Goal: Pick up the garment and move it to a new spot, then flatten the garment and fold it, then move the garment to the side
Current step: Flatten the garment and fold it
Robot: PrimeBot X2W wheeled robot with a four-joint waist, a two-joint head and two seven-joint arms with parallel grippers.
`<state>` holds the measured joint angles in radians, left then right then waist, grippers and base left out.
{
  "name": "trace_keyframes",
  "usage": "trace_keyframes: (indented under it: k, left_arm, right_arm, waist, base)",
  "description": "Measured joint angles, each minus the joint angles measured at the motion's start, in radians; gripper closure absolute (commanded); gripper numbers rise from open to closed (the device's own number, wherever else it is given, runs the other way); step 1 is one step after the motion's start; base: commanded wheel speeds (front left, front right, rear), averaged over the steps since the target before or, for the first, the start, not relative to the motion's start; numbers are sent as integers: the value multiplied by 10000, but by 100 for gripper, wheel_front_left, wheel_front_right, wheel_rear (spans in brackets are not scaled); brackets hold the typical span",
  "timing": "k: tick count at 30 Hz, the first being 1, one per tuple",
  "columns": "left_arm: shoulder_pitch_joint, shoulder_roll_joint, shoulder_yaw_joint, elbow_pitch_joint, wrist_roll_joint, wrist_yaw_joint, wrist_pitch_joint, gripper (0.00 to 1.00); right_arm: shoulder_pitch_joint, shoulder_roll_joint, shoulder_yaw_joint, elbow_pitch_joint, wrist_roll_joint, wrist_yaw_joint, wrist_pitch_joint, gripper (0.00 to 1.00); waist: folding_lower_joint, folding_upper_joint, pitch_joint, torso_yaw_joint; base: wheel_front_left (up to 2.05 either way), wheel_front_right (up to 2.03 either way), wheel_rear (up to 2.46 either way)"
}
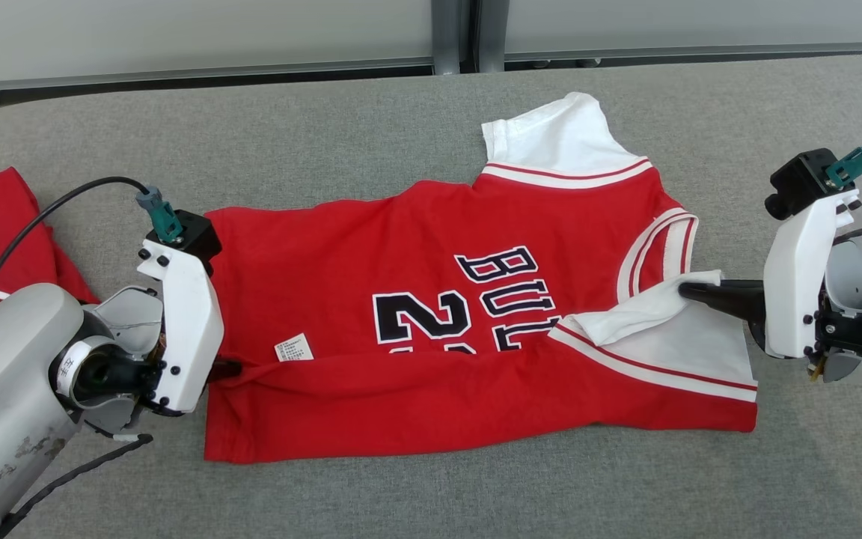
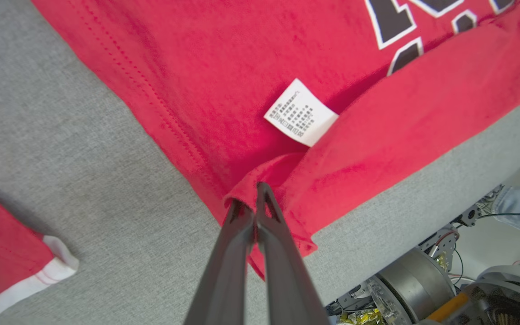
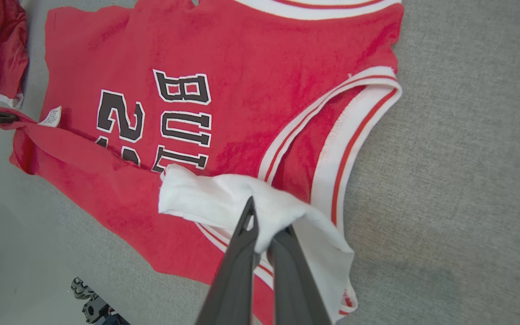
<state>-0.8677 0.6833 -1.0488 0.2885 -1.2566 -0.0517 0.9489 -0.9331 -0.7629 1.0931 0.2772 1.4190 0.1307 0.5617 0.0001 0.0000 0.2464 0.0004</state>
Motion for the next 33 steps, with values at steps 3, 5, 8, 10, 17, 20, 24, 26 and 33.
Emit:
trace_keyframes:
  k: [3,5,8,10,17,20,24,26,33]
  left_arm:
    - [-2,-138,-13,293,13,-104,-157,0]
    - [10,-215,-15,481,12,-169,-259,0]
    - [50,-268,25,669,35,-242,-585,0]
    - [63,-221,73,694,219,-316,-959,0]
    - [428,370,293,299,2144,-15,-3983,0]
    - [1081,602,646,-69,2652,825,-5799,0]
    - [2291,859,871,-949,3501,2368,-7835,0]
    - [2943,989,1085,-1513,3724,3166,-8780,0]
    - [5510,472,1290,-3083,4132,5764,-11156,0]
  right_arm:
    - [17,174,-77,286,-29,0,-182,0]
    - [91,278,-148,416,-31,0,-401,0]
    - [255,422,-337,514,-61,0,-1011,0]
    - [366,466,-587,479,-111,0,-1657,0]
    - [1465,441,-1521,144,-443,0,-4842,0]
    - [2294,431,-1887,40,-652,0,-6420,0]
    - [3460,449,-2491,334,-1187,0,-7937,0]
    - [4064,683,-3005,343,-1381,0,-8144,0]
    - [6492,1950,-6031,-46,-3452,-2,-8234,0]
  waist:
    - [-1,0,-69,8]
    - [0,0,-163,14]
    - [0,0,-361,26]
    - [-1,0,-540,33]
    - [0,0,-1261,56]
    - [0,0,-1584,77]
    - [-1,0,-1900,144]
    - [0,0,-1979,169]
    - [0,0,-1884,193]
  base:
    - [0,0,0]
    - [0,0,0]
    - [0,0,0]
    - [0,0,0]
    - [0,0,0]
    - [0,0,0]
    - [0,0,0]
    - [0,0,0]
    - [0,0,0]
